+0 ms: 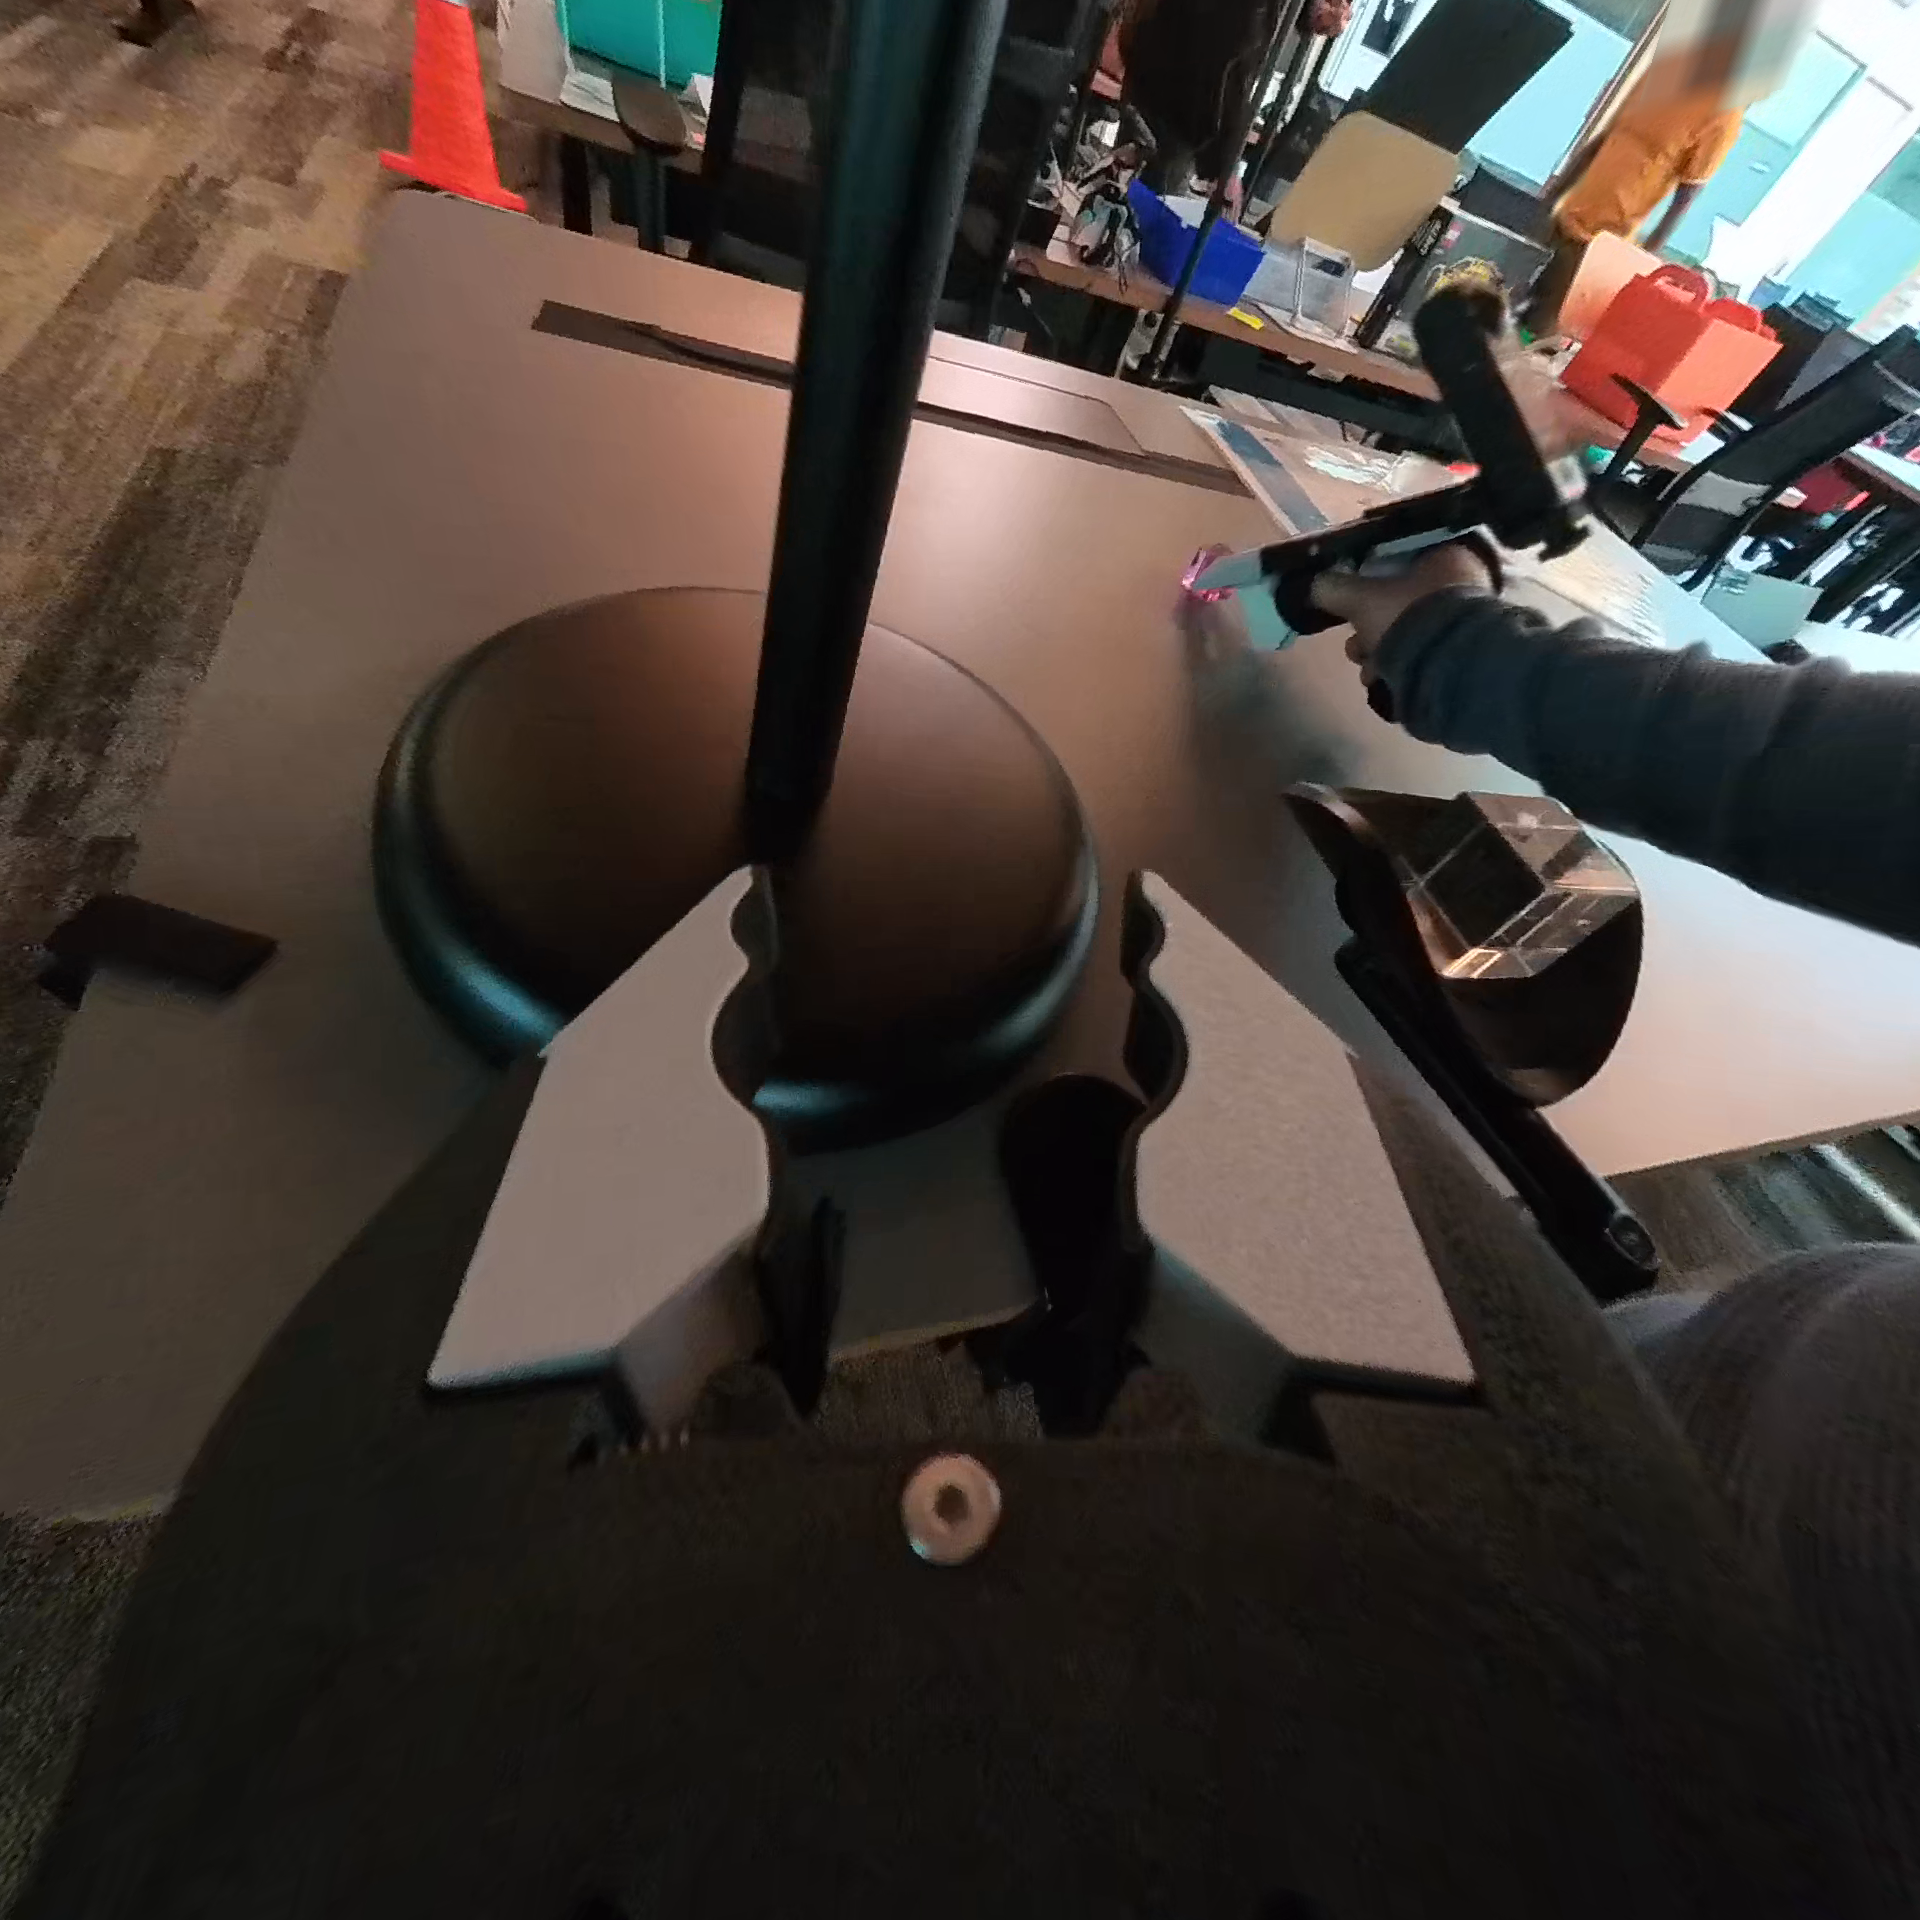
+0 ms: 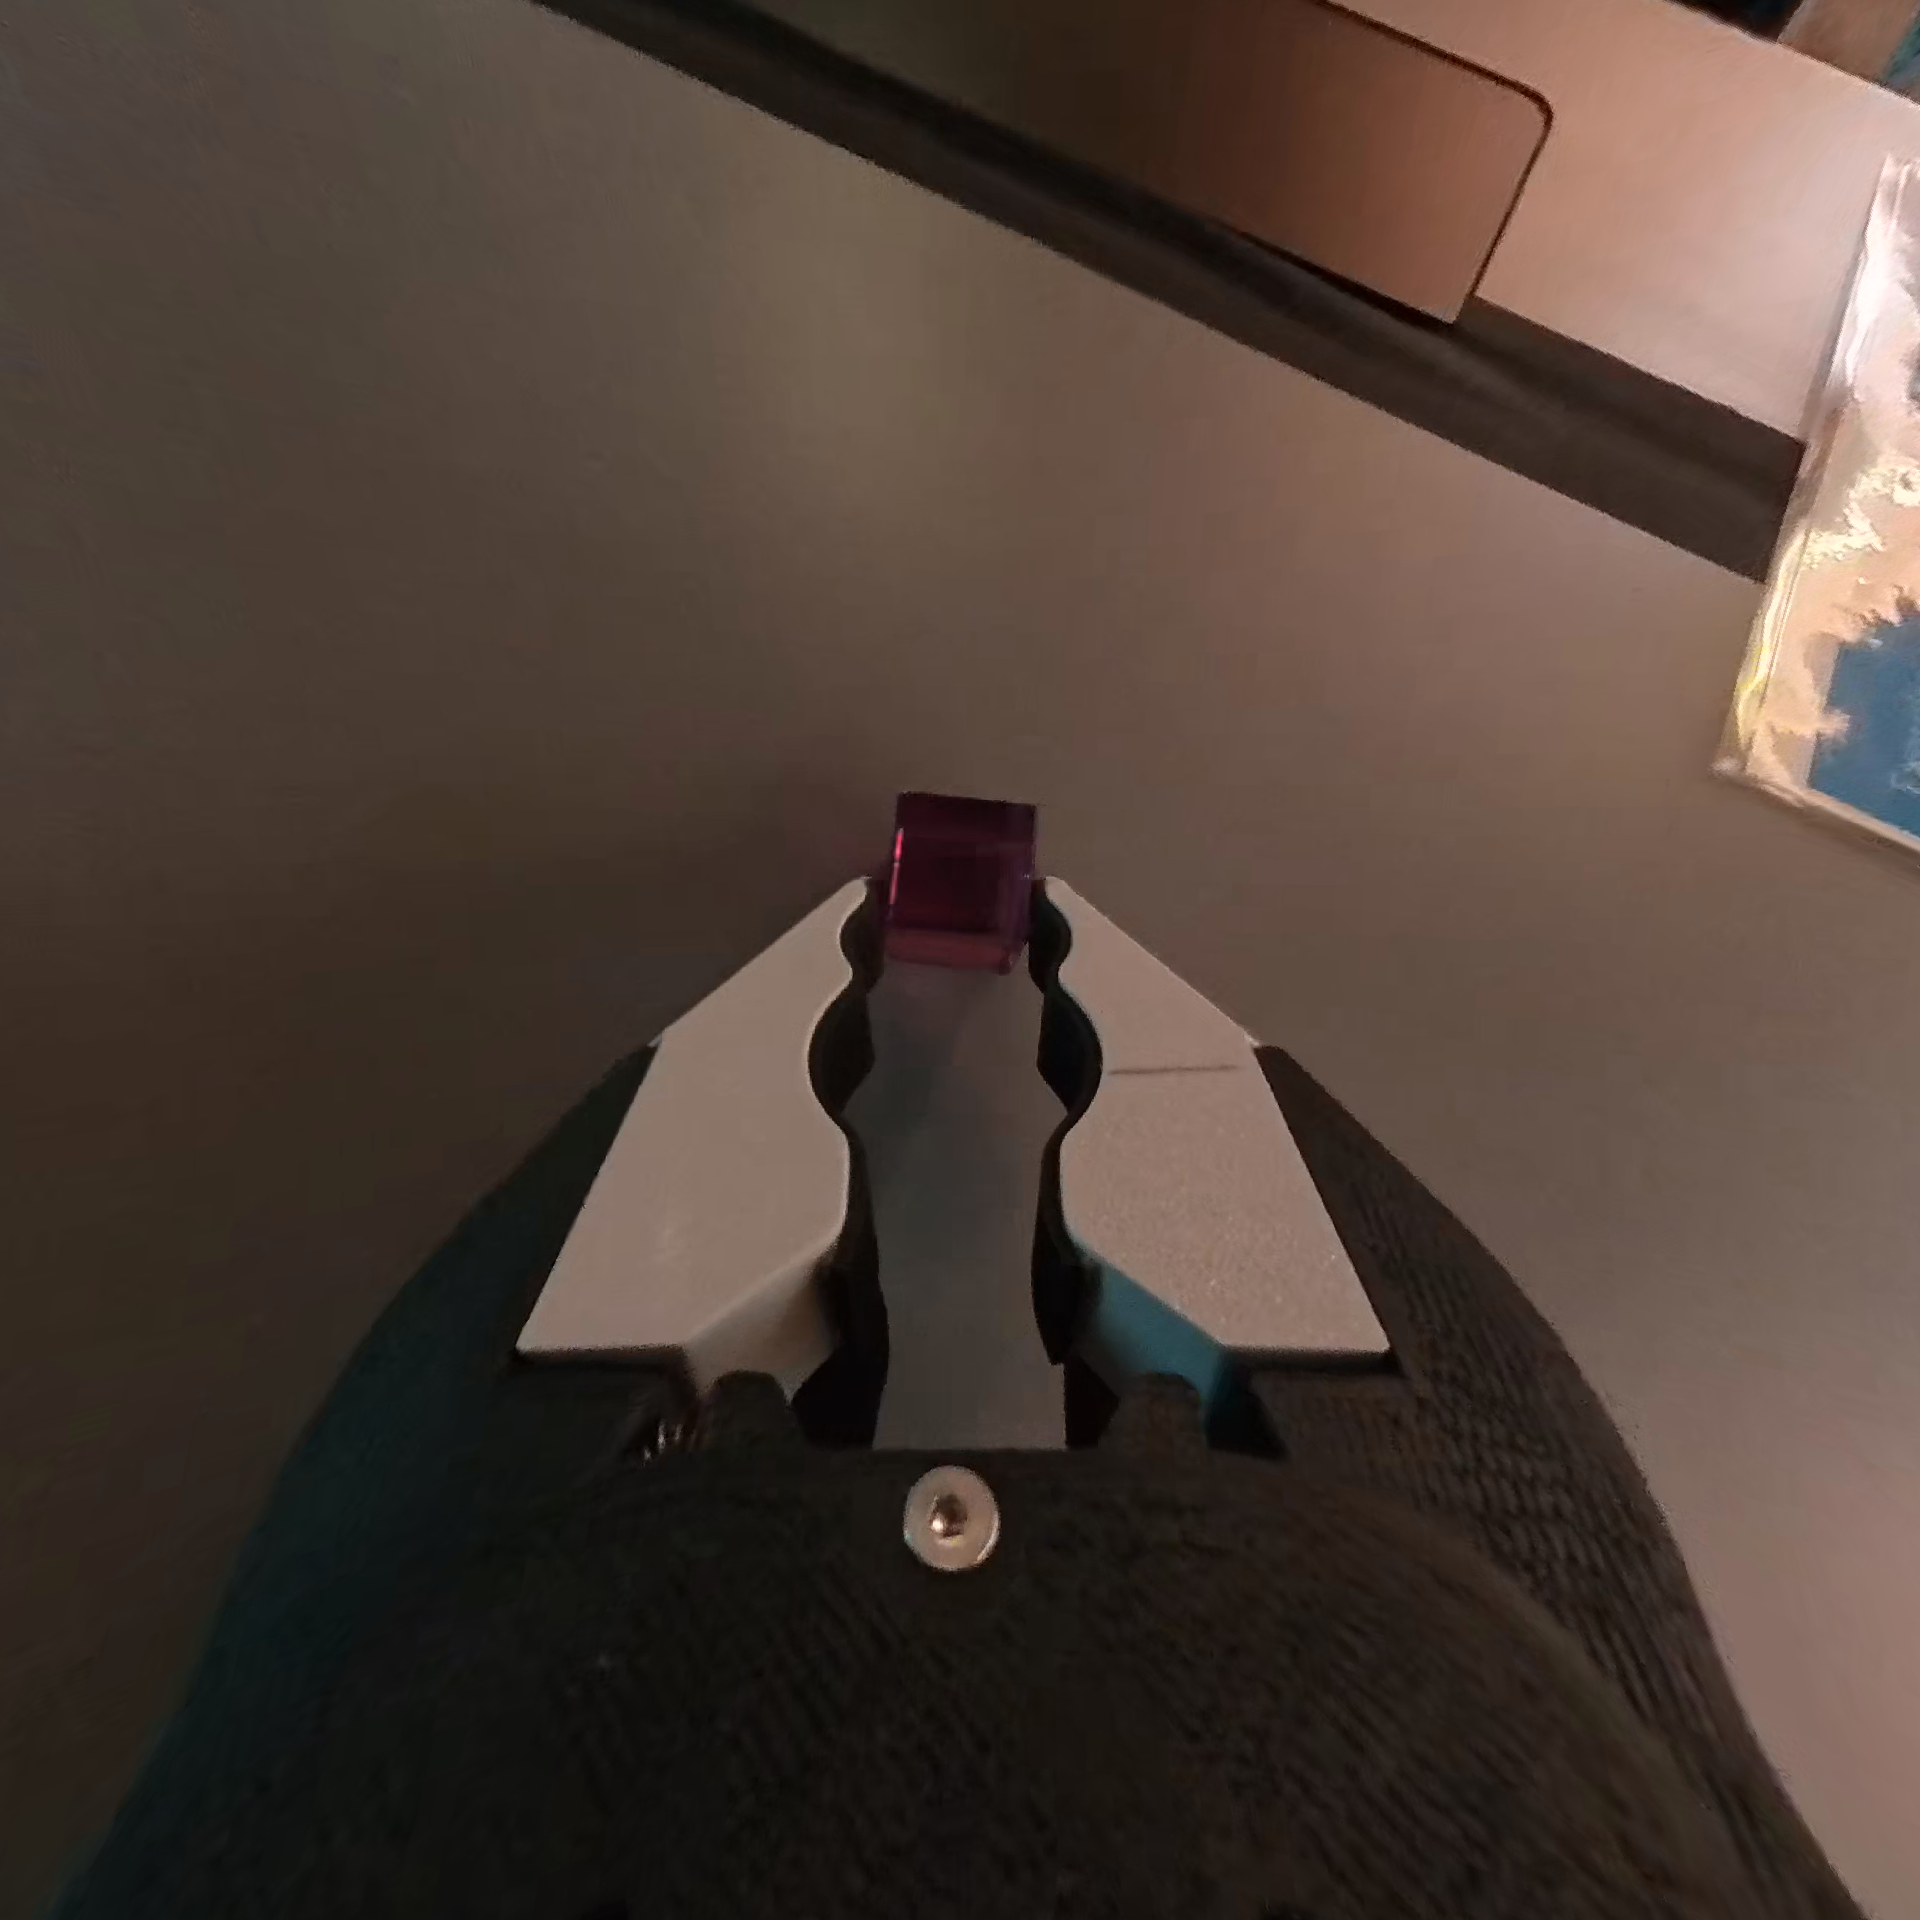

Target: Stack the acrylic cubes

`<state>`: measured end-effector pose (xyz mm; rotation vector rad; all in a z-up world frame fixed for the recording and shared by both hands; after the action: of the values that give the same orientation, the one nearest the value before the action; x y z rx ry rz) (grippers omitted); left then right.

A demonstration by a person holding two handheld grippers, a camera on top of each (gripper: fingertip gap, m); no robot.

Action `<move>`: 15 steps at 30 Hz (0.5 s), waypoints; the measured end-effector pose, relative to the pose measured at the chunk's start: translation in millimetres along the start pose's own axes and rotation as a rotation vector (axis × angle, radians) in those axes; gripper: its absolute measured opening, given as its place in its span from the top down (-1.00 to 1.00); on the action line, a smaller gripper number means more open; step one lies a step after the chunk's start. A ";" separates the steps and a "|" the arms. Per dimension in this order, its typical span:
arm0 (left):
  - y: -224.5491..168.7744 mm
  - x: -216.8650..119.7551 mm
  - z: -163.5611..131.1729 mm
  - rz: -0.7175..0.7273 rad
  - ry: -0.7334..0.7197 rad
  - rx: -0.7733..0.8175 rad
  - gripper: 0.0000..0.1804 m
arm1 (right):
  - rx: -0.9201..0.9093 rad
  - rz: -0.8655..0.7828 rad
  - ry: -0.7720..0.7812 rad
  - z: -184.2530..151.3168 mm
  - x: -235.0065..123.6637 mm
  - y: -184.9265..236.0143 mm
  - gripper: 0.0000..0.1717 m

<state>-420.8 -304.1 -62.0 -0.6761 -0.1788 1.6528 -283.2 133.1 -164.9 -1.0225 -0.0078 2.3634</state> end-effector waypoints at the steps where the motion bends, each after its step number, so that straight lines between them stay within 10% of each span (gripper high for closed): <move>1: 0.4 -0.2 -0.2 -0.006 0.004 -0.001 0.26 | 0.000 0.015 -0.019 3.6 -6.7 4.5 0.70; 15: -18.8 -2.9 8.6 -0.196 0.043 0.072 0.26 | -0.365 0.752 -0.421 49.5 -251.3 168.1 0.71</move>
<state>-409.2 -300.6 -45.1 -0.6192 -0.1495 1.4497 -260.0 -122.8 2.0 -0.7303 -0.2622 3.3286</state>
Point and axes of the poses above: each gripper's, where its closed fingertips meet, x out along the fingers, z out of its top, y = z × x across the jaws, the point moved 2 cm from there along -x, back along the fingers, and after that the axes turned 13 degrees about -x, right-handed, at the moved point
